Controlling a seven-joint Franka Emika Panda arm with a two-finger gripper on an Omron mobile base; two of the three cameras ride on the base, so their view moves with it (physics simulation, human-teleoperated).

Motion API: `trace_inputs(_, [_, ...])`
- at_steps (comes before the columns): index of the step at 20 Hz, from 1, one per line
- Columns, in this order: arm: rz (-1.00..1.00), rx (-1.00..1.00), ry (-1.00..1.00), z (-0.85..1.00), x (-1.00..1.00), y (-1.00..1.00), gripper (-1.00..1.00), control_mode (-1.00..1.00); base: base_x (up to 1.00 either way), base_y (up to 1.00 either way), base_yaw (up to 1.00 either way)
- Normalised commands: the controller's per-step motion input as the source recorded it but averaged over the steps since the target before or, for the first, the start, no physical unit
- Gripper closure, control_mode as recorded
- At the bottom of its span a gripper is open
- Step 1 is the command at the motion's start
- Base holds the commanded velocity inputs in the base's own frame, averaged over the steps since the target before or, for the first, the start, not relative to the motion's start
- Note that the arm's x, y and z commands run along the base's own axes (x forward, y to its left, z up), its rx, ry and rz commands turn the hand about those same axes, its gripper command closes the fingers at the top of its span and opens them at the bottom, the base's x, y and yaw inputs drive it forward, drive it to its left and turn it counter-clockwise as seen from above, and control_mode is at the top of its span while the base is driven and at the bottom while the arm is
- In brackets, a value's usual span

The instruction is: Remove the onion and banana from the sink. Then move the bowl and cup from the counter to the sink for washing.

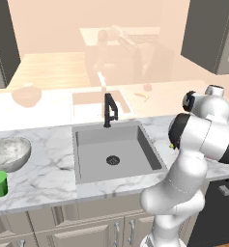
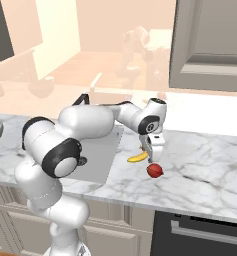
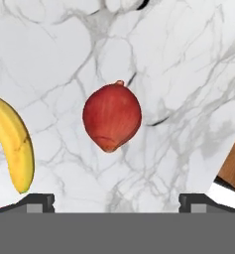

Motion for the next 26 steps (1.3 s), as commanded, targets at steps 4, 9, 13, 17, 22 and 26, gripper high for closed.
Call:
trace_inputs(4, [0.19, -0.08, -0.08, 0.15, -0.1, 0.21, -1.0, -1.0, 0.0, 0.0, 0.0])
trace_inputs(9, [0.17, -0.09, -0.03, 0.17, -0.08, 0.26, -1.0, -1.0, 0.0, 0.0, 0.0])
trace_inputs(13, [0.16, -0.08, -0.02, 0.19, -0.08, 0.26, -1.0, -1.0, 0.0, 0.0, 0.0])
trace_inputs(17, [0.17, -0.09, -0.01, 0.19, -0.06, 0.27, -1.0, -1.0, 0.0, 0.0, 0.0])
trace_inputs(22, [0.17, -0.08, -0.02, 0.18, -0.06, 0.26, -1.0, -1.0, 0.0, 0.0, 0.0])
trace_inputs(26, [0.17, -0.04, -0.05, 0.13, -0.07, 0.28, -1.0, -1.0, 0.0, 0.0, 0.0])
